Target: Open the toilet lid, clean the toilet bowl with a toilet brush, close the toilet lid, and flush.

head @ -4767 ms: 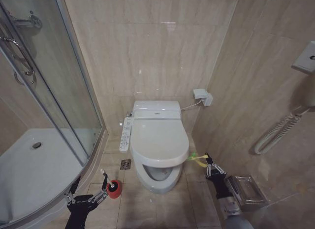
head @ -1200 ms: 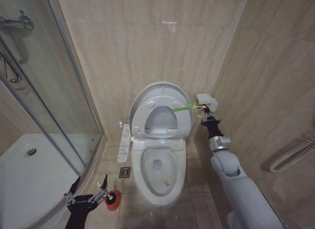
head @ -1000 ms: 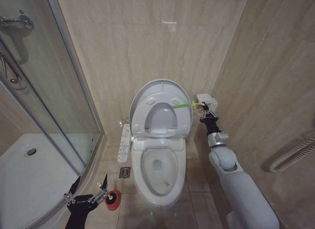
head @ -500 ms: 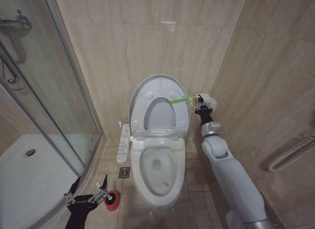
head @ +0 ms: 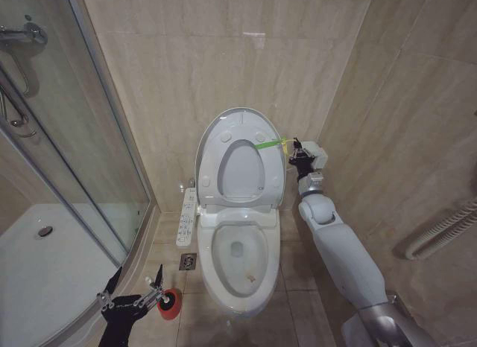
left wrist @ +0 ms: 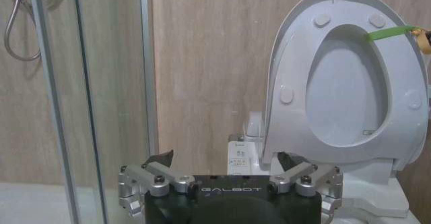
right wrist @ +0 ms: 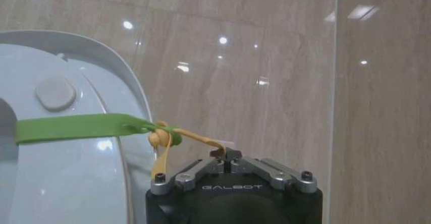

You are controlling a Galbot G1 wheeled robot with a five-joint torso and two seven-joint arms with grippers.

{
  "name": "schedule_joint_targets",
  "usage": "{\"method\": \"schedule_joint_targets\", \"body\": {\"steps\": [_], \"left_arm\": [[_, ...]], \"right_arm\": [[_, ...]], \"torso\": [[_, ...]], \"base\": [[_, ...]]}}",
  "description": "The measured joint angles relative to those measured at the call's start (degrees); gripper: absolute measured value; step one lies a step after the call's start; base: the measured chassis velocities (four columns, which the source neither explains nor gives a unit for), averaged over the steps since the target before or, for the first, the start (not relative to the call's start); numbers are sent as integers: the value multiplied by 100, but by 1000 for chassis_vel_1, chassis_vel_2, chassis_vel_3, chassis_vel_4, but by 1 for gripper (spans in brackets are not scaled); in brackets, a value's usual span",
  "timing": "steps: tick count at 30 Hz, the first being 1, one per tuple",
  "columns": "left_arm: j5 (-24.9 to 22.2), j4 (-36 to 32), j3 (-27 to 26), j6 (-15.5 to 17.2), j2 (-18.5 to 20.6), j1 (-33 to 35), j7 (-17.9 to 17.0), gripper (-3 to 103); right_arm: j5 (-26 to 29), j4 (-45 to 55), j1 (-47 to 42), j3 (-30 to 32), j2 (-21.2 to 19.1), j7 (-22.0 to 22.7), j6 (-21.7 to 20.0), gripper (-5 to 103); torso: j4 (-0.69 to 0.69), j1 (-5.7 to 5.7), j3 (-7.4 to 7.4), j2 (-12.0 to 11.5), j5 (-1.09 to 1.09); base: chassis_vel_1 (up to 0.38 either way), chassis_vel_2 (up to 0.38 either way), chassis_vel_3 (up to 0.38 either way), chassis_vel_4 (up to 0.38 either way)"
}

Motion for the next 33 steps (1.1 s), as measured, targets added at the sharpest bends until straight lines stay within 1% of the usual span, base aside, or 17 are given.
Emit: {"method": "schedule_joint_targets", "body": {"steps": [13, 21, 26, 33], "left_arm": [[0, 0, 0, 0, 0, 0, 0, 100], [0, 0, 0, 0, 0, 0, 0, 100], [0, 0, 0, 0, 0, 0, 0, 100], [0, 0, 0, 0, 0, 0, 0, 100]], "right_arm": [[-115, -365, 281, -116, 89, -20, 49, 1], [-141, -398, 296, -132, 104, -22, 65, 1], [-123, -234, 185, -40, 41, -15, 65, 1], [89, 282, -196, 123, -192, -71, 3, 1]], "torso": [[-1, 0, 0, 0, 0], [-1, 0, 0, 0, 0], [0, 0, 0, 0, 0], [1, -1, 0, 0, 1]], "base": [[0, 0, 0, 0], [0, 0, 0, 0], [0, 0, 0, 0], [0, 0, 0, 0]]}}
